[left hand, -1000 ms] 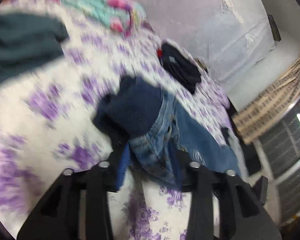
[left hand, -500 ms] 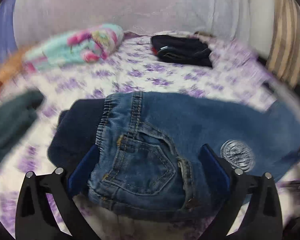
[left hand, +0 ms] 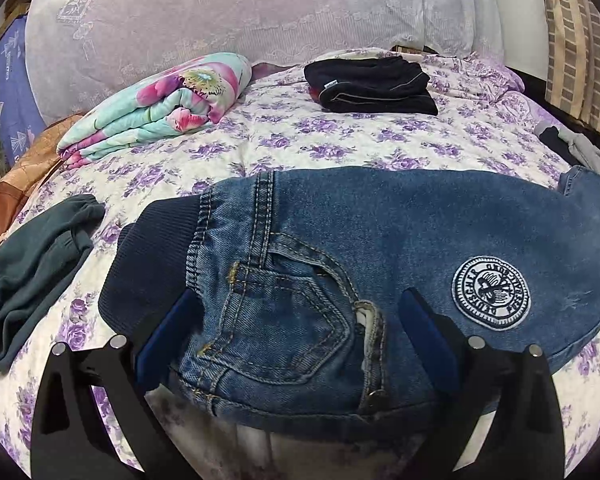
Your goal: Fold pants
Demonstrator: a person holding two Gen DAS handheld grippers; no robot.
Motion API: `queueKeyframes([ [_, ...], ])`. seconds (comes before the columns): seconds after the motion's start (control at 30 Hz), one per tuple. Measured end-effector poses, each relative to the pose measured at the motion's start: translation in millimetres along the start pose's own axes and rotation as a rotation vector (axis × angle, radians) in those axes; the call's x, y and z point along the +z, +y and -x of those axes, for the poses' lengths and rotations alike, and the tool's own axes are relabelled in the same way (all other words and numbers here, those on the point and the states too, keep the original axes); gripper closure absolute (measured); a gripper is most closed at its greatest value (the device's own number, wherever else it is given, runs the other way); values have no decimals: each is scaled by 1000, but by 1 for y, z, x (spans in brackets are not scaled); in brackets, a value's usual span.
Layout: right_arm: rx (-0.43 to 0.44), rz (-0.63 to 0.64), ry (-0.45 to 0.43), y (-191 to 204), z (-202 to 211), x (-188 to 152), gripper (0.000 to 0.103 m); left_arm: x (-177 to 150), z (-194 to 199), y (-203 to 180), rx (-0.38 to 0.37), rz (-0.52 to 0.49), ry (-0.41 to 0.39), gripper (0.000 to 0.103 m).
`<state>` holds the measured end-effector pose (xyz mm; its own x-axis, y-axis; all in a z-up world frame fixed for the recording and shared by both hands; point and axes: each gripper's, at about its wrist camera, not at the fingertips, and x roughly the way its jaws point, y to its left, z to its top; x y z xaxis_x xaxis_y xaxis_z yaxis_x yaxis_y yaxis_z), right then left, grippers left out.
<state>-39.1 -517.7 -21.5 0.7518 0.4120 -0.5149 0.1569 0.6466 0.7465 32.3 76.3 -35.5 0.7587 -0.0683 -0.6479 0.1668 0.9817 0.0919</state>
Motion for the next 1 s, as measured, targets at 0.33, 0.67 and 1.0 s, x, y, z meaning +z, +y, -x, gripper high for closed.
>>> queueKeyframes([
  [0.33,-49,107,-32,9,-5,12,92,0,4,0,-23,18,-10,5],
  [0.67,-71,198,-130,11,81,-29,91,1,5,6,-59,44,-28,5],
  [1.0,-172,241,-234,5,108,-54,76,1,9,6,-44,45,-42,5],
])
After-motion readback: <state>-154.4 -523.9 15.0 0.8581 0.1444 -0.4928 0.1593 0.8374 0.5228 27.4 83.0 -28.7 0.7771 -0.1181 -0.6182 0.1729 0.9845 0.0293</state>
